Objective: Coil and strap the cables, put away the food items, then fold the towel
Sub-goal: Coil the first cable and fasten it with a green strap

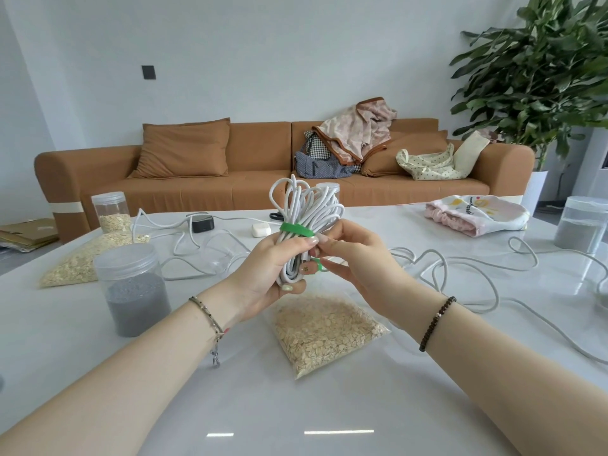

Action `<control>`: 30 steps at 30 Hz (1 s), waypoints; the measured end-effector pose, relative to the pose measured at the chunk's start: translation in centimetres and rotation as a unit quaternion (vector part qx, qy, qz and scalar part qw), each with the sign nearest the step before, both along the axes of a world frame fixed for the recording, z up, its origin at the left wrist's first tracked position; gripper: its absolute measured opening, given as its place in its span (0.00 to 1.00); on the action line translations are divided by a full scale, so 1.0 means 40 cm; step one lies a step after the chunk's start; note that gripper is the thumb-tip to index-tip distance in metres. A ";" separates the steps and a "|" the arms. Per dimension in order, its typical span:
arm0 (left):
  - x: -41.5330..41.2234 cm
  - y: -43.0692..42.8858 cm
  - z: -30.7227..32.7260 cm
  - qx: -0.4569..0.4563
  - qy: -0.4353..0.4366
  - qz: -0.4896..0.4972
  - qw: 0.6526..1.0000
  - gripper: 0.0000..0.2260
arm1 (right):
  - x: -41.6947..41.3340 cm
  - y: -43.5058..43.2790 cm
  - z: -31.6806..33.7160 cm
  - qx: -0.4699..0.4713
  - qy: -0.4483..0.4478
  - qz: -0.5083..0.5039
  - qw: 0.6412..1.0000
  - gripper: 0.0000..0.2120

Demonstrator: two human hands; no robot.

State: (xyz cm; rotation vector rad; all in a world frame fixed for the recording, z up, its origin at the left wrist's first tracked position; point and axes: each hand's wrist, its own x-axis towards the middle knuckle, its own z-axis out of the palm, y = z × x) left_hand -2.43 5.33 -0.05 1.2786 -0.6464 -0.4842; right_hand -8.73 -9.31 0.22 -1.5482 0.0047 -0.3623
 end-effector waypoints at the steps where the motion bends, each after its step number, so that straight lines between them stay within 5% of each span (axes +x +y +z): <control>1: 0.000 0.000 -0.001 0.001 -0.003 0.002 1.000 0.06 | 0.000 -0.001 -0.001 -0.001 -0.004 -0.003 1.000 0.12; 6: -0.009 -0.007 -0.001 0.007 0.004 0.034 0.999 0.23 | 0.003 -0.003 -0.006 -0.006 -0.037 -0.021 0.999 0.14; 15: 0.012 -0.012 -0.007 -0.038 0.051 0.072 0.995 0.25 | 0.007 -0.002 -0.003 0.043 -0.080 -0.052 0.995 0.06; 30: 0.006 -0.022 -0.012 -0.074 0.057 0.089 0.992 0.23 | 0.004 -0.008 0.005 0.139 -0.045 -0.018 0.989 0.10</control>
